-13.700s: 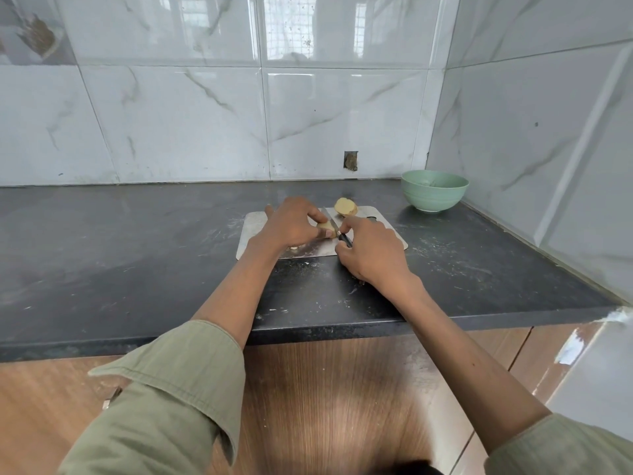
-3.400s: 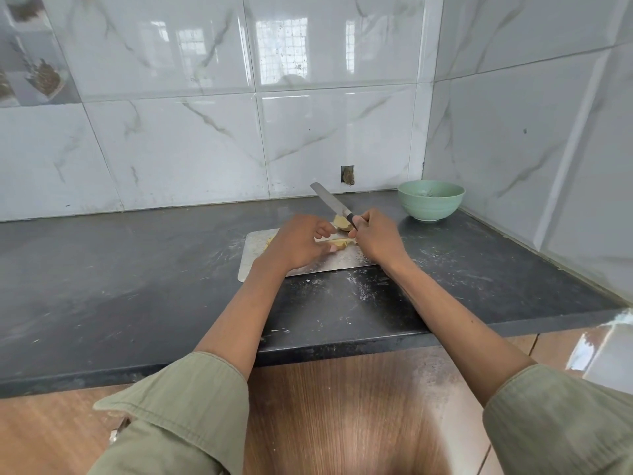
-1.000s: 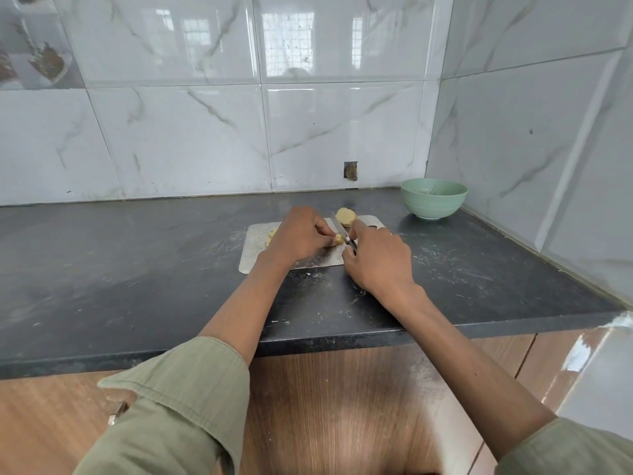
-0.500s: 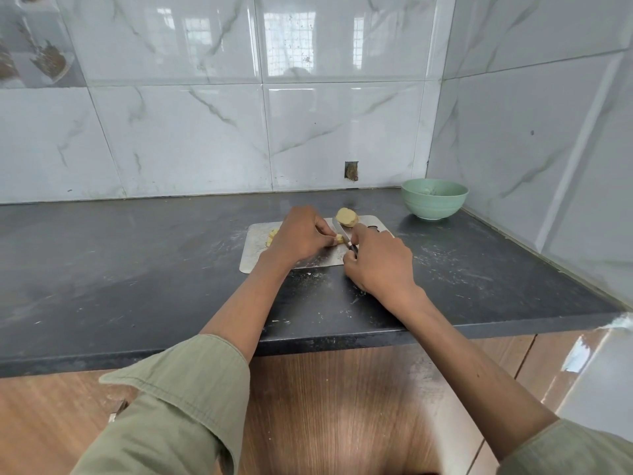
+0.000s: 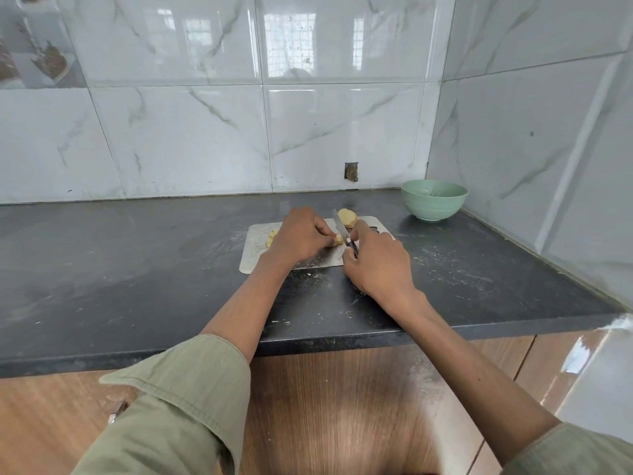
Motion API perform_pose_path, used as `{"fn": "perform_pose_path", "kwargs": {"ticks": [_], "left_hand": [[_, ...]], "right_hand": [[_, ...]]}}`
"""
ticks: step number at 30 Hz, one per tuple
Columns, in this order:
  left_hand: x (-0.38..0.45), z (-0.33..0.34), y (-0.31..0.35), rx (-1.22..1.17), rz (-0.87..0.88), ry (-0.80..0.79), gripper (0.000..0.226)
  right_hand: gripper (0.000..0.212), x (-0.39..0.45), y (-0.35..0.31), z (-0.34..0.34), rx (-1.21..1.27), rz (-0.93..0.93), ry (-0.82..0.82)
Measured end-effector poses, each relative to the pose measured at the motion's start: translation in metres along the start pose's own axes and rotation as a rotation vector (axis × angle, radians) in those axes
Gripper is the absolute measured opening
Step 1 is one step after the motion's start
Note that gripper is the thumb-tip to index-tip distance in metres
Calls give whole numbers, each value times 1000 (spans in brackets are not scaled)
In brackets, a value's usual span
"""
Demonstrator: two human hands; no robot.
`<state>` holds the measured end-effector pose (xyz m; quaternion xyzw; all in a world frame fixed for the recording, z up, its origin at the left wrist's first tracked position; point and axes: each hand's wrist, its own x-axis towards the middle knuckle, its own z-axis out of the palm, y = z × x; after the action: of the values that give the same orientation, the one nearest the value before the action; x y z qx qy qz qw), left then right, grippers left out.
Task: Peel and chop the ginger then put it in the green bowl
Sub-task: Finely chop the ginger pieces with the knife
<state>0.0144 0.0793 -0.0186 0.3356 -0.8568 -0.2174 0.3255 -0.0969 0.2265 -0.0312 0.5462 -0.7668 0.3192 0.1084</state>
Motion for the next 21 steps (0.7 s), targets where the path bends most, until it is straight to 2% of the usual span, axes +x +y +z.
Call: {"fn": "perform_pose_path", "kwargs": {"ticks": [8,15,21], "left_hand": [[0,0,-1,-8,3,-3,5],[-2,1,2,11,14,1,5],[-4,-1,4,1,7,7,5]], "right_hand": [[18,2,-3,2,-47,-44,-6],[16,14,-4,1,-58,-40,-96],[19,1,-9,2,-80,-39,-23]]}}
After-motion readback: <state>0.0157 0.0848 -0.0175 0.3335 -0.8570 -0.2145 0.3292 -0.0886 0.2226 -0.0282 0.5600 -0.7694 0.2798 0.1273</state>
